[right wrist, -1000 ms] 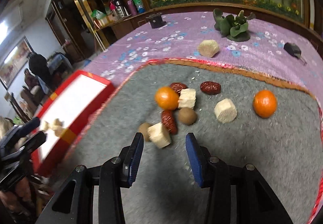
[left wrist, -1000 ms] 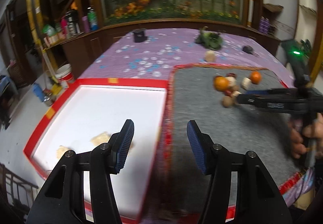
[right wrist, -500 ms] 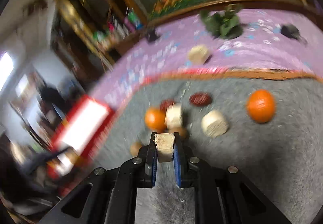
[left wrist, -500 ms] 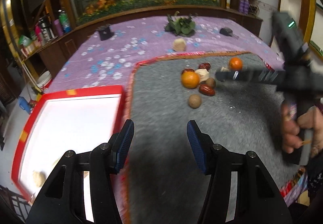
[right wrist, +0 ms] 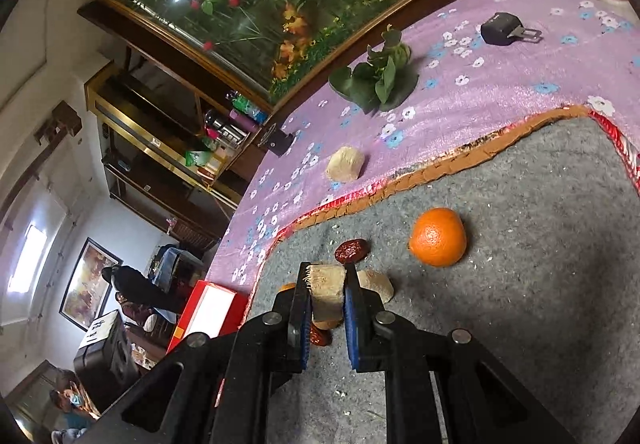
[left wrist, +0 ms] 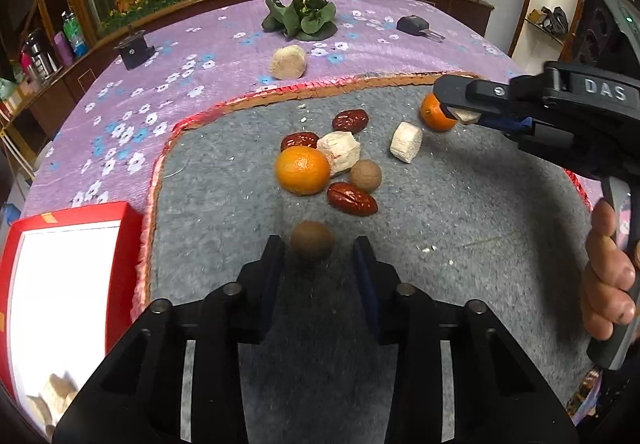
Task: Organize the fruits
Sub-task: 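Grasp a cream chunk with the right tool while the left tool grasps a brown ball, then carry both items into the white tray and open both tools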
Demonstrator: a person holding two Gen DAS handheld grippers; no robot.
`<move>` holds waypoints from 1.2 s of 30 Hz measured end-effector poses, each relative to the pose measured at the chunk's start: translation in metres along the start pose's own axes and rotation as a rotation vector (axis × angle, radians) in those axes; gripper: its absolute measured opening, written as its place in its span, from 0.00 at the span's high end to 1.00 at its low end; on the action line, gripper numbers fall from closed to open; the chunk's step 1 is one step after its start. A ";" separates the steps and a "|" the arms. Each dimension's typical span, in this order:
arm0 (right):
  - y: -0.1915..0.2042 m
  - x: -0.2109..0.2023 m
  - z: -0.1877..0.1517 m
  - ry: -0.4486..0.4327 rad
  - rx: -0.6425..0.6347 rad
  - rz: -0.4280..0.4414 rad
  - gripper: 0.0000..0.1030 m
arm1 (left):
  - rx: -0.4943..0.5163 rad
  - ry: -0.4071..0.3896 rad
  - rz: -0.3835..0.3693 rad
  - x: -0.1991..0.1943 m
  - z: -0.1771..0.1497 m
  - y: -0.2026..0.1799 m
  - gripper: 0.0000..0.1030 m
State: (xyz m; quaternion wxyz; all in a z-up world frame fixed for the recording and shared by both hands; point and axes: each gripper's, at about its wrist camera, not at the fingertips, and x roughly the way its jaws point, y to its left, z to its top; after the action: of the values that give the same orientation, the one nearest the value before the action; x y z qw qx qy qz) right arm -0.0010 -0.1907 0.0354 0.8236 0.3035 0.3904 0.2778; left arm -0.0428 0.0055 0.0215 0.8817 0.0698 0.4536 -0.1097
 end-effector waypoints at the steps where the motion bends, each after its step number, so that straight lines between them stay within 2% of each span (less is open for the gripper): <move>1: 0.000 0.000 -0.001 -0.001 -0.001 -0.003 0.87 | -0.001 0.007 -0.003 0.003 0.001 0.001 0.73; 4: 0.003 0.000 -0.001 0.002 -0.010 -0.005 0.87 | -0.005 0.022 -0.030 0.010 0.001 0.001 0.80; 9: 0.001 0.001 -0.002 -0.008 -0.011 -0.017 0.87 | -0.023 0.006 -0.054 0.009 -0.001 0.005 0.80; 13: -0.001 0.000 -0.003 -0.016 -0.009 -0.020 0.87 | -0.057 -0.021 -0.044 0.001 -0.004 0.009 0.80; 24: 0.001 -0.006 -0.005 -0.051 -0.036 -0.052 0.87 | -0.134 -0.165 0.088 -0.065 -0.031 0.034 0.79; 31: 0.017 -0.003 -0.010 -0.062 -0.133 -0.115 0.87 | -0.213 -0.224 0.143 -0.101 -0.058 0.068 0.79; 36: 0.030 0.008 -0.020 -0.026 -0.156 -0.096 0.87 | -0.287 -0.247 0.205 -0.122 -0.082 0.102 0.79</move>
State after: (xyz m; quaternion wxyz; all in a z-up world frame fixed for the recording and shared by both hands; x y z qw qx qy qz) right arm -0.0192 -0.1596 0.0425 0.8621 0.2230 0.3711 0.2634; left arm -0.1495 0.1378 0.0760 0.9380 -0.0248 0.3434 0.0386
